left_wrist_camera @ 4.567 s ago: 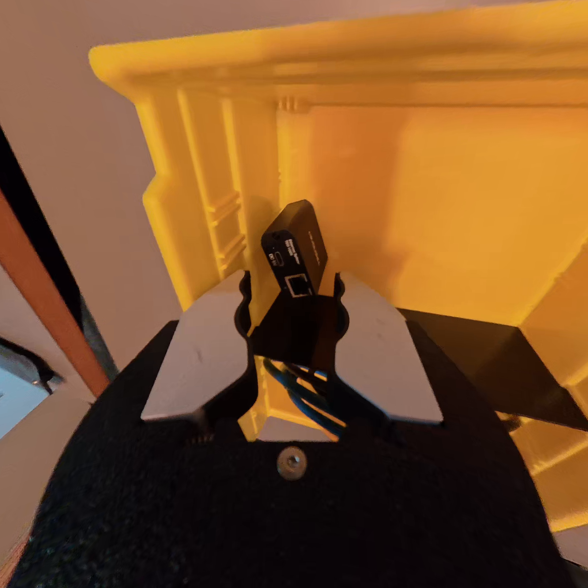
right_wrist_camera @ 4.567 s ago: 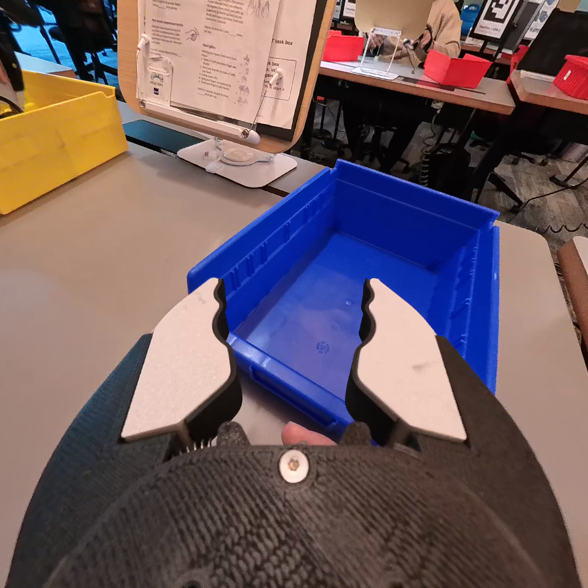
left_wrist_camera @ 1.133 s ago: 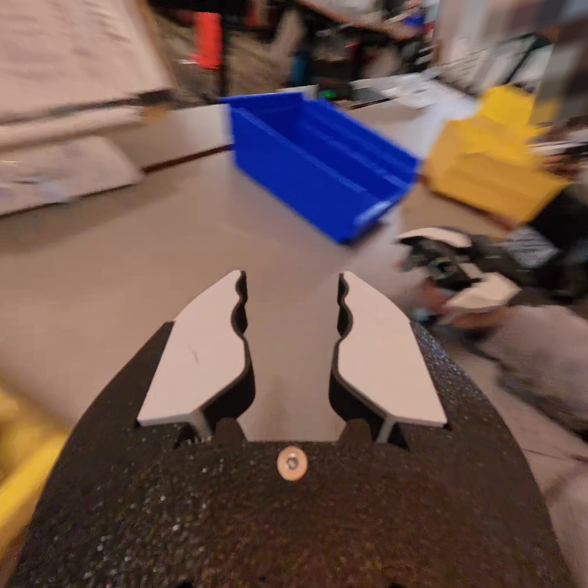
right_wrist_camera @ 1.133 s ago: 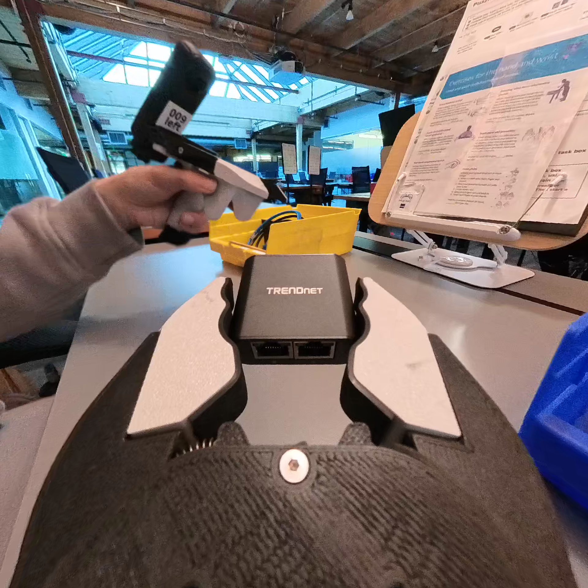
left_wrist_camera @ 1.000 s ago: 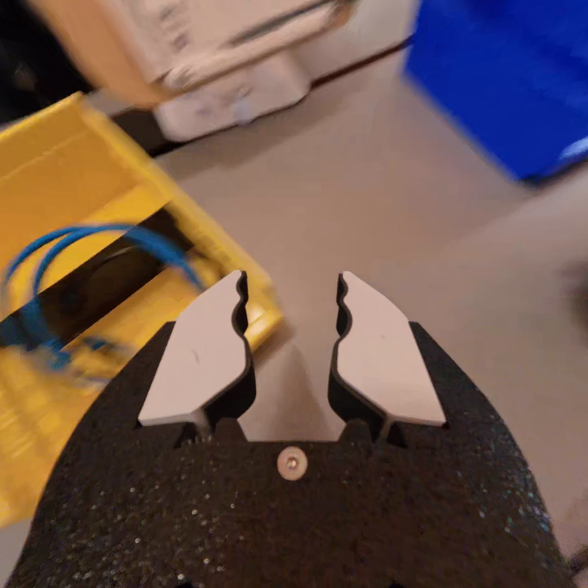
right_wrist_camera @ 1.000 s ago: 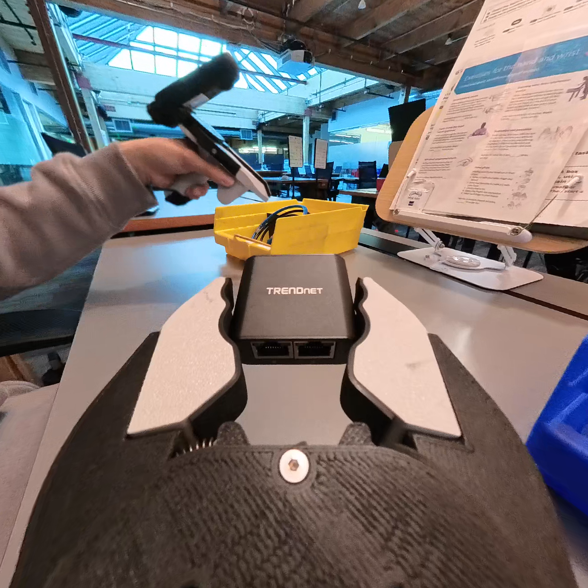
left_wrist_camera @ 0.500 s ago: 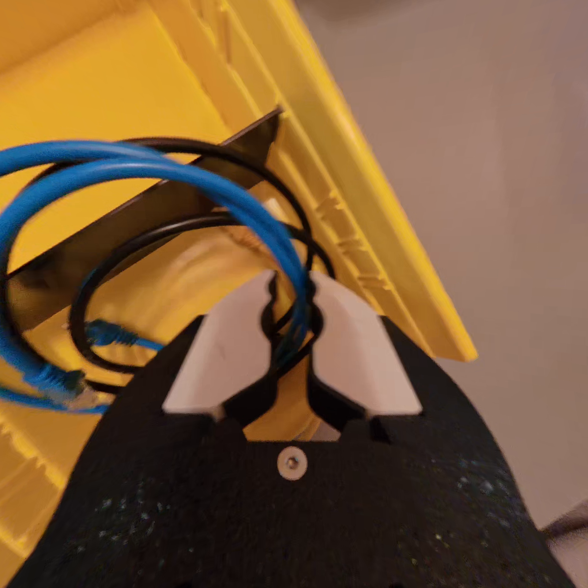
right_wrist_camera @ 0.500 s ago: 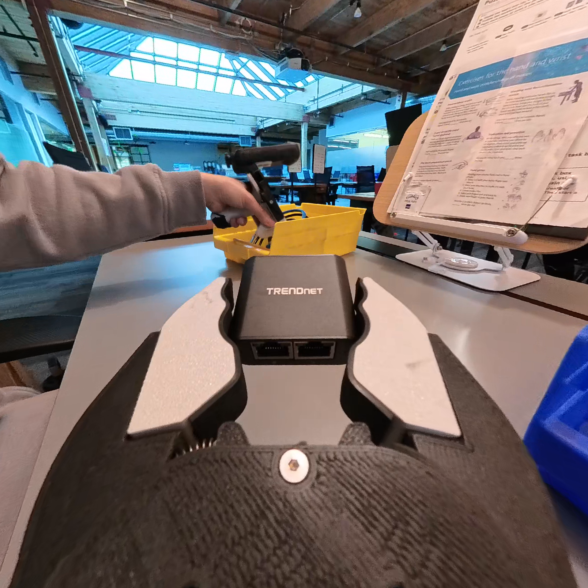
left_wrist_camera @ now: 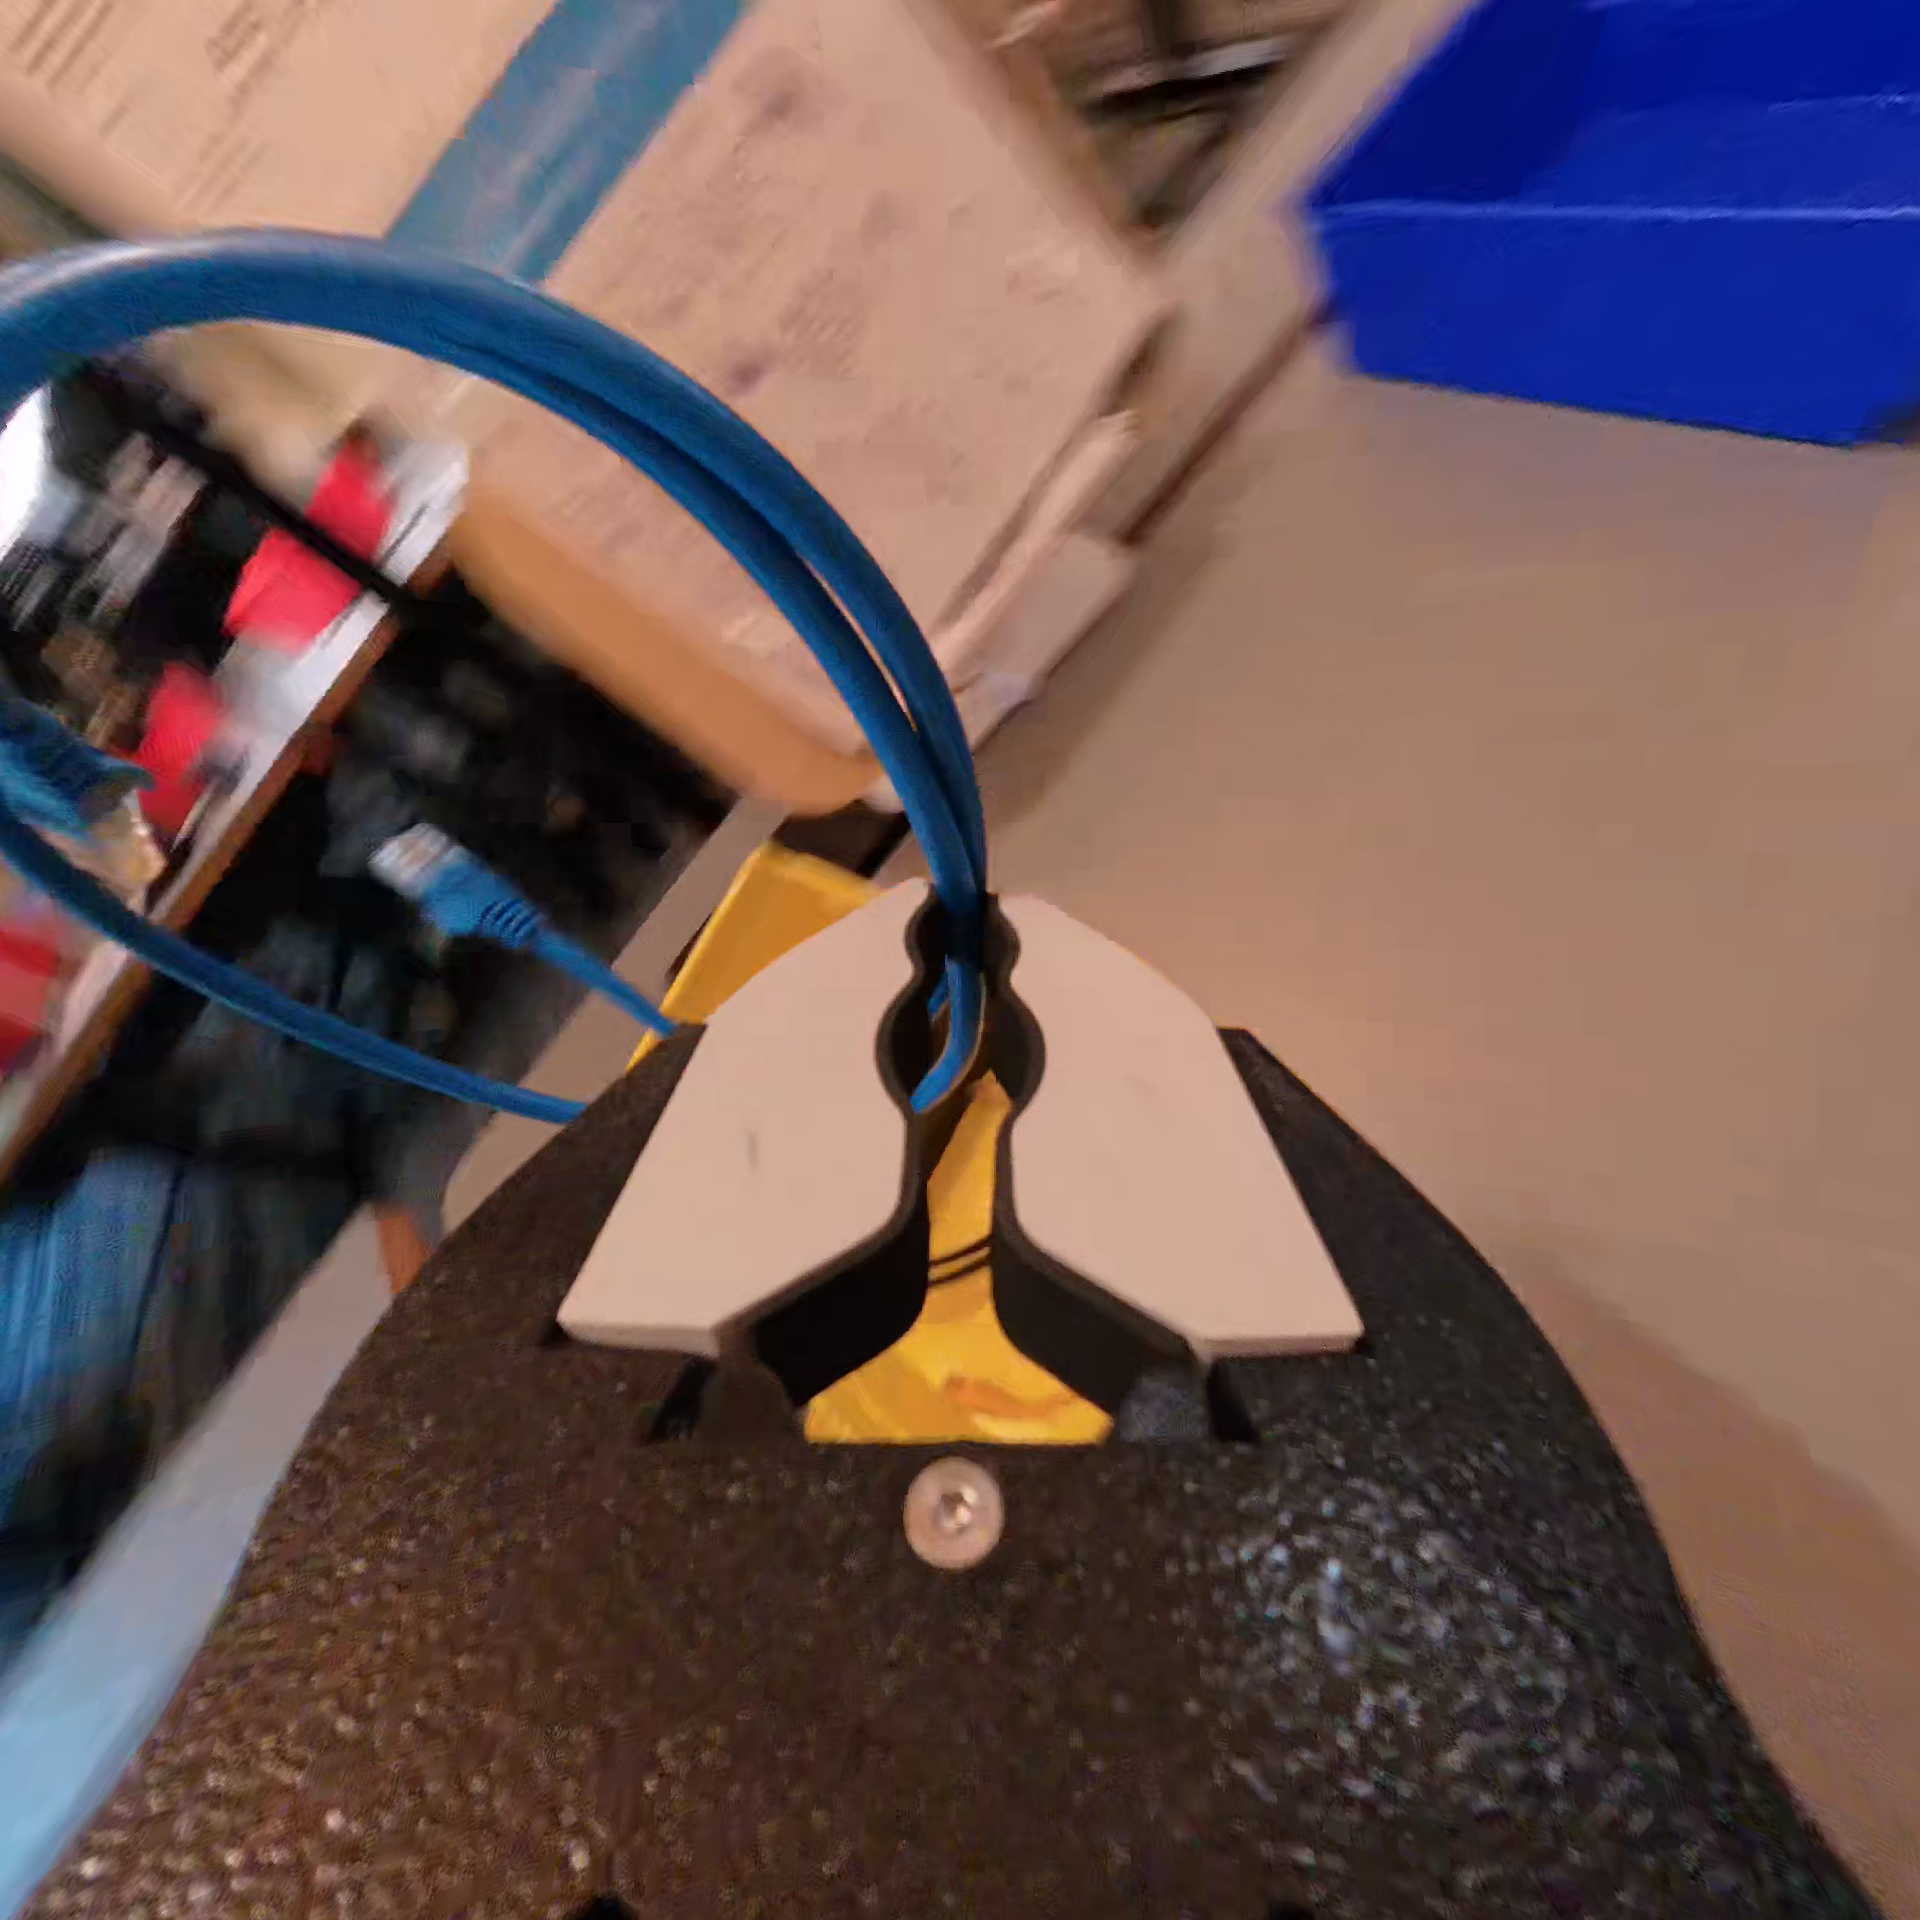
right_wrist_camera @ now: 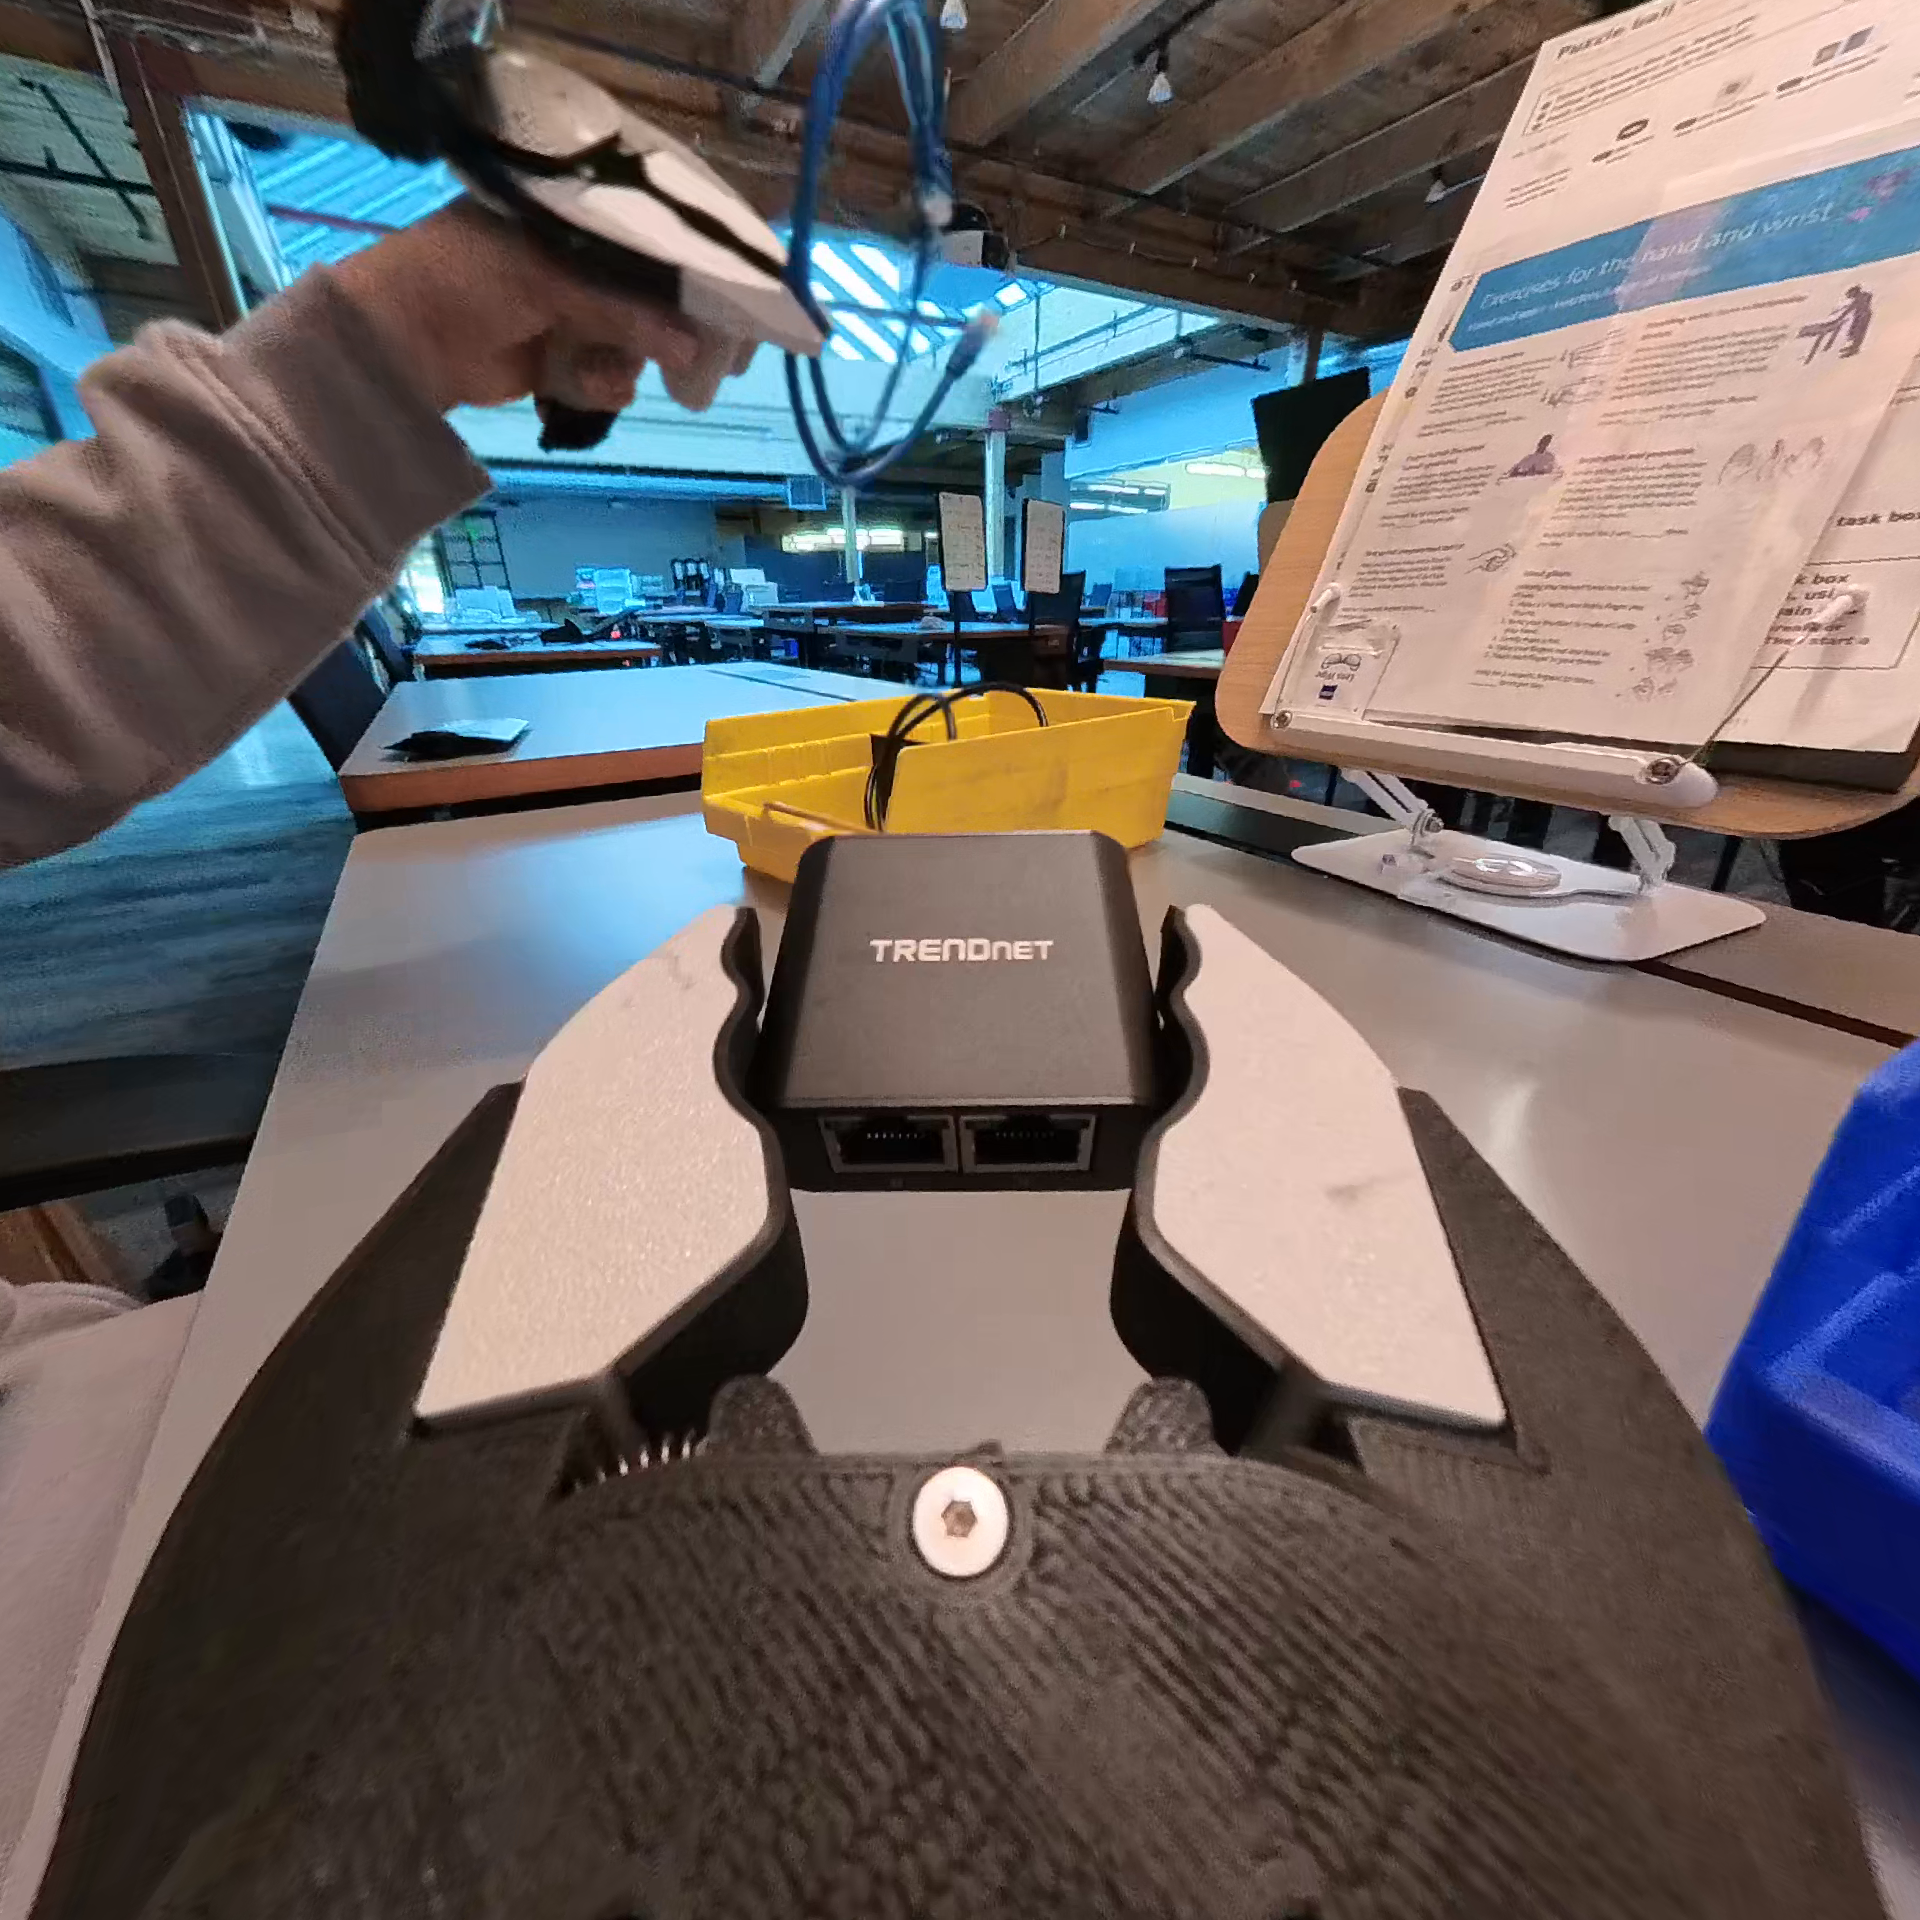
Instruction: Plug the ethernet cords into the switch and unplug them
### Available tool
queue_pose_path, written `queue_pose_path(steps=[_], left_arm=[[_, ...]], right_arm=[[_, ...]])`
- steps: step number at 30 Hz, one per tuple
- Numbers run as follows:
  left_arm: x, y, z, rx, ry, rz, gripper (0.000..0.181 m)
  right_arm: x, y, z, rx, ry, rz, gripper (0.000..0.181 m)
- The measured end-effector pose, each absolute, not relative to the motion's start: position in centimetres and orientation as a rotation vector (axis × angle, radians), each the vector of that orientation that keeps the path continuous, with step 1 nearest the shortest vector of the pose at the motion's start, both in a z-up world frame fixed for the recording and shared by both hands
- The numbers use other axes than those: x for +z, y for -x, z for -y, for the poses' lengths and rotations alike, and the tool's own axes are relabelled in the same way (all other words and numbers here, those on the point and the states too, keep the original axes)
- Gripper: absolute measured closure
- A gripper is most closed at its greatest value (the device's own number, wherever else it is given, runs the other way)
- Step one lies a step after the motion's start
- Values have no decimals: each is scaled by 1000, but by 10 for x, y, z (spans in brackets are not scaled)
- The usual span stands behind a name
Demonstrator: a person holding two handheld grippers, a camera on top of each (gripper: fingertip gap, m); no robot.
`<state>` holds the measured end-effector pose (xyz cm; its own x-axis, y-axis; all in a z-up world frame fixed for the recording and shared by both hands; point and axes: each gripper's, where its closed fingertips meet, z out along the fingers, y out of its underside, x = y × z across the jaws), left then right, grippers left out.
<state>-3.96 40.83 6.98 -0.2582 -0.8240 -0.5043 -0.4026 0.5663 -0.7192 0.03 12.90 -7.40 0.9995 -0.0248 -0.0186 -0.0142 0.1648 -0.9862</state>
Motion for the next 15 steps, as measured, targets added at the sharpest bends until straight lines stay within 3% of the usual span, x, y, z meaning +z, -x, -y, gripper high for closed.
queue_pose_path(steps=[1,6,10,15], left_arm=[[64,42,-380,-588,867,-1975,175],[-45,68,-273,-433,327,-2452,176],[-139,86,-241,-310,74,-2576,176],[-183,94,-223,-357,13,-2588,176]], right_arm=[[-72,-1,-127,0,1388,-41,107],[-70,-18,-103,-75,1367,-126,107],[-71,-25,-76,-142,1367,-164,107],[-70,-27,-68,-145,1360,-172,107]])
